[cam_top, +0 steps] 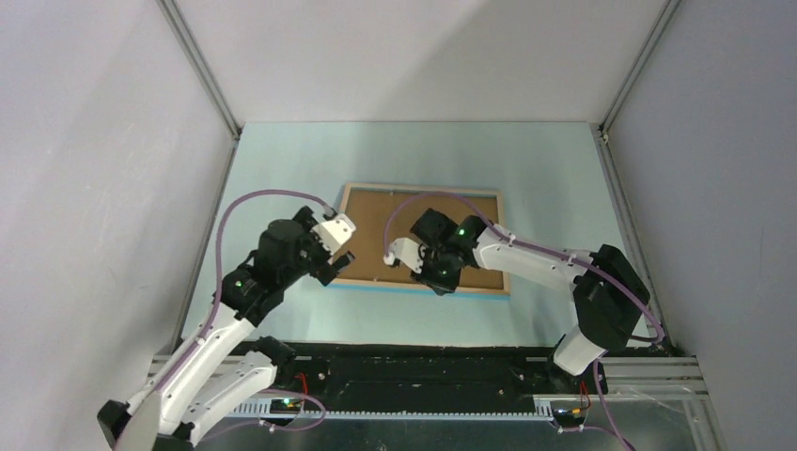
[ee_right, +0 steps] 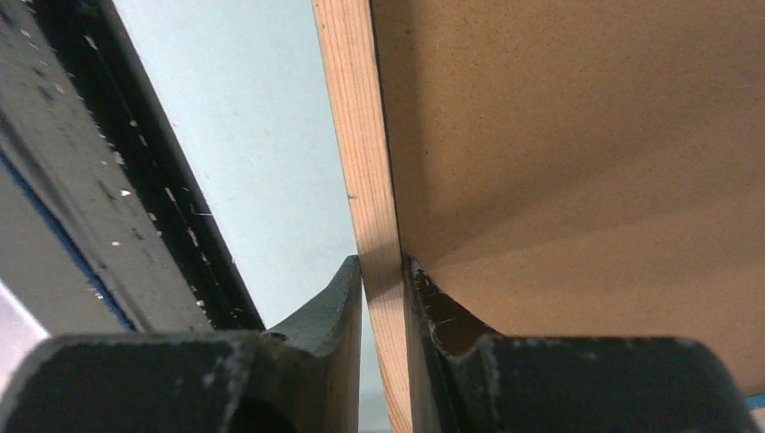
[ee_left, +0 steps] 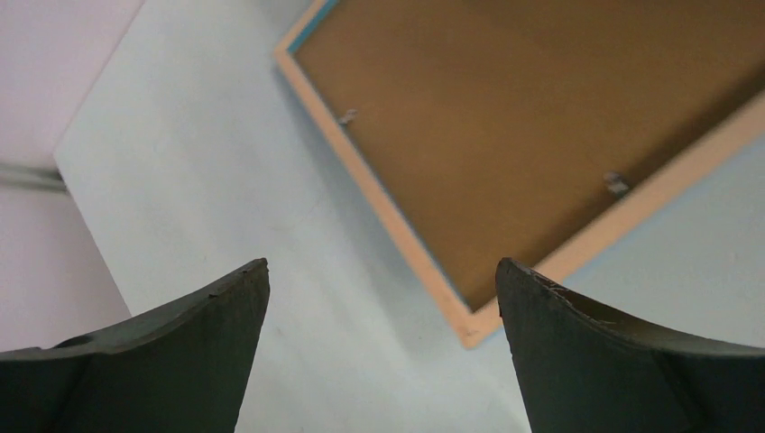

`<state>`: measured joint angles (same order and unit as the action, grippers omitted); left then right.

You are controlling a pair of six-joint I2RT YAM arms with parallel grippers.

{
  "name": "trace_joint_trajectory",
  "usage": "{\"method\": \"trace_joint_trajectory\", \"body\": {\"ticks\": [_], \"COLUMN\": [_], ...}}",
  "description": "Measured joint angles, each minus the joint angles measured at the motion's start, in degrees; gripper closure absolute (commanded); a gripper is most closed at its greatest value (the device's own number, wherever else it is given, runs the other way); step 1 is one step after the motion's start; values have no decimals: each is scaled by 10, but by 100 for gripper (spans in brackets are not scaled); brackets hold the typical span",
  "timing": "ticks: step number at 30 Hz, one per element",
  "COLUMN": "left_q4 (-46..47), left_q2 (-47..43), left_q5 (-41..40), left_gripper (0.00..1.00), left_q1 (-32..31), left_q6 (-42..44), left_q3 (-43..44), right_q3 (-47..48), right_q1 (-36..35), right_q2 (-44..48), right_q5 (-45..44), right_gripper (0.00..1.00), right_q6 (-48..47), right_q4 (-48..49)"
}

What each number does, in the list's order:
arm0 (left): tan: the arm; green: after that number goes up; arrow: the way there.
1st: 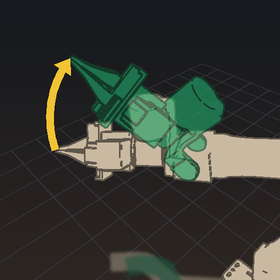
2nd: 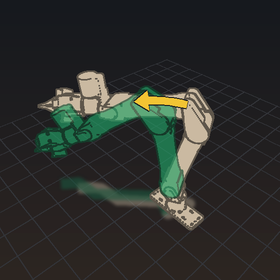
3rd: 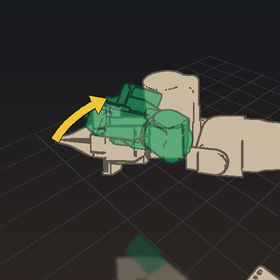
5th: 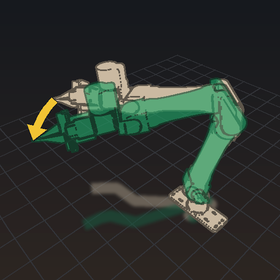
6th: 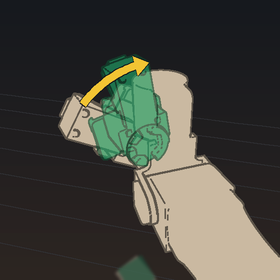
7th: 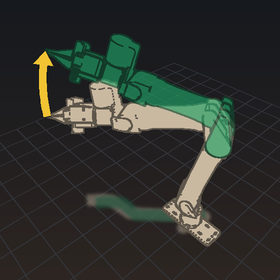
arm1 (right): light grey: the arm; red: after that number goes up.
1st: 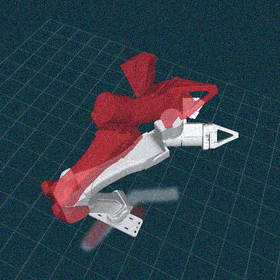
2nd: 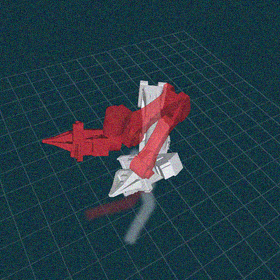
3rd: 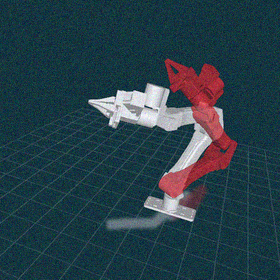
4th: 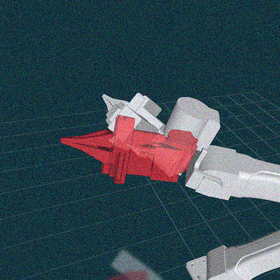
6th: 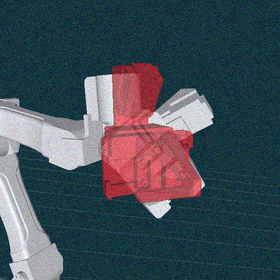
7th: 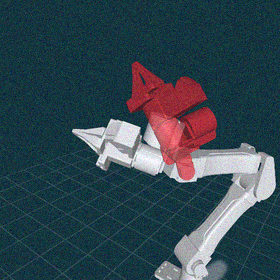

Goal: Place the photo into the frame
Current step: Turn over the photo frame at the center of the board.

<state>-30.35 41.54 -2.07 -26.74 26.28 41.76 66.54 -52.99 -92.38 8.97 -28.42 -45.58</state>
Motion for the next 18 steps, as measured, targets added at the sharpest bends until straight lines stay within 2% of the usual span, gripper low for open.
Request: {"method": "trace_joint_trajectory", "body": {"ticks": [6, 18], "left_q4": [-17, -33], "left_q2": [29, 107], "left_q5": [-47, -66], "left_gripper": [0, 1], "left_q1": [-128, -227], "left_q6": [42, 109], "left_q3": [1, 64], "right_q3": [95, 255], "right_q1": [51, 136], "right_q2": [-7, -63], "right_q5": [68, 178], "right_gripper": [100, 100], "right_q6": [-9, -31], "right_q4": [-71, -201]}}
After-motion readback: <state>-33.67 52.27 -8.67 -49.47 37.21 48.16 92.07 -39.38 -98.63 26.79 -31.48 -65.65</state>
